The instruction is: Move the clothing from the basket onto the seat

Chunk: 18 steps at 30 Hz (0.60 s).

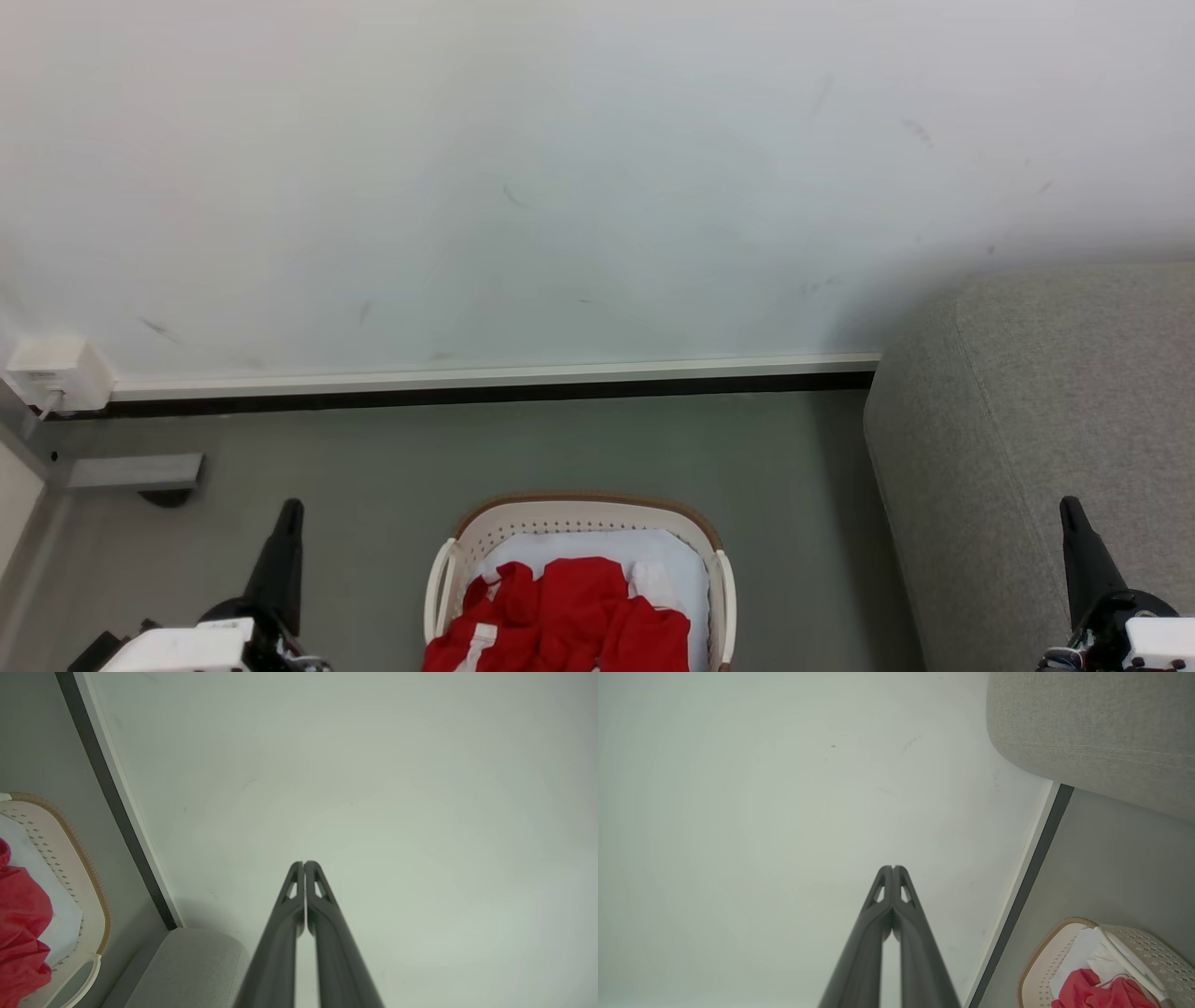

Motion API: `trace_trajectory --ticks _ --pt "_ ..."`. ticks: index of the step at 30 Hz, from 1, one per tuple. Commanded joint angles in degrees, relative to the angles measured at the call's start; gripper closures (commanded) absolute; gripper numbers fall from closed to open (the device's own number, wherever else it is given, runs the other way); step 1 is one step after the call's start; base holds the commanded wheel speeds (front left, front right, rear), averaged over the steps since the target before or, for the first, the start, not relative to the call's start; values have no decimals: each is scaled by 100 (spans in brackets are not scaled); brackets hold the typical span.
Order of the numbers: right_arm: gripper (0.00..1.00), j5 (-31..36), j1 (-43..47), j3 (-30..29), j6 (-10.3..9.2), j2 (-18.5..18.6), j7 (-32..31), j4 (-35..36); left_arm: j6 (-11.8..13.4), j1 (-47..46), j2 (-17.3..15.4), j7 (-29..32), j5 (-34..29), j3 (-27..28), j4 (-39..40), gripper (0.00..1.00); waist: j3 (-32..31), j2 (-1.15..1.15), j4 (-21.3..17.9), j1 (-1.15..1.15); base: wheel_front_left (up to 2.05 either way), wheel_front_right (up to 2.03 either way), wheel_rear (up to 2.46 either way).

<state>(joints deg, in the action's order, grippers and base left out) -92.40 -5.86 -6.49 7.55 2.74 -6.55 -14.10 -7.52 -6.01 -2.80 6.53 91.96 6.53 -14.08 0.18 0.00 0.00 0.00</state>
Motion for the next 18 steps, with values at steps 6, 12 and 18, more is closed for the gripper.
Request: trace_trajectory --ticks 6,12,18 --pt "100 -3 -76 -15 -13 29 -12 23 7 -49 -15 17 86 7 18 100 0 0 0 0 0 0 0" --pt "100 -3 -76 -15 -13 29 -12 23 6 -49 -15 17 86 7 18 100 0 0 0 0 0 0 0" --pt "100 -3 -76 -15 -13 29 -11 23 6 -49 -15 17 86 7 18 100 0 0 0 0 0 0 0"
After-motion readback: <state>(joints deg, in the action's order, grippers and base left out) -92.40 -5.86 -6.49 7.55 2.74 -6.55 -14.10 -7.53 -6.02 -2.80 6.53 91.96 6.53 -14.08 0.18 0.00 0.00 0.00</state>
